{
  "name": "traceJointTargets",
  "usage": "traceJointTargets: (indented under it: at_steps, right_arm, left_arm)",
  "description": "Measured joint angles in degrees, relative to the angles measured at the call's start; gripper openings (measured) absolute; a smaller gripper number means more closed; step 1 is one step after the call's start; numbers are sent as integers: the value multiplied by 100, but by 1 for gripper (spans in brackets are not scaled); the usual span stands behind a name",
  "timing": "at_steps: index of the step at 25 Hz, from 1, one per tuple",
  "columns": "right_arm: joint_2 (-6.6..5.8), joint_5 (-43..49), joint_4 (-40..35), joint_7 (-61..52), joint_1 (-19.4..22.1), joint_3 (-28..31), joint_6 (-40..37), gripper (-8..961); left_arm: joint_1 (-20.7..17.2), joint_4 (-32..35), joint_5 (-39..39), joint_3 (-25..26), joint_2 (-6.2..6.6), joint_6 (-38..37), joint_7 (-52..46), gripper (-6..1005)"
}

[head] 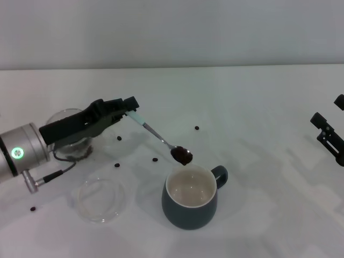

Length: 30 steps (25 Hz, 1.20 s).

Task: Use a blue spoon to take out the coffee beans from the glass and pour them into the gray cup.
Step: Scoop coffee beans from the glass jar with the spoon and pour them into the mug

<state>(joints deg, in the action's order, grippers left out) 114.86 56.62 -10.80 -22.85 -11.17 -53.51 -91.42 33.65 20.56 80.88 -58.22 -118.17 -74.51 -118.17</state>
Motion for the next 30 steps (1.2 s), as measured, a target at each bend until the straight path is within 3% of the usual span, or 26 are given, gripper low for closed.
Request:
traceJointTargets:
  at_steps: [13,24,30]
  right_arm:
    - [0,-27,-7,0,-51,0,97,617]
    - [0,-29,-10,0,-54,0,156,617]
    - [3,-29,-4,0,-67,0,210,617]
  left_arm:
    - [250,375,699,-32,28,69,6,136]
    - [413,893,1419,-42,-25,124,59,136]
    - [464,1252,1462,-397,-42,121,123,136]
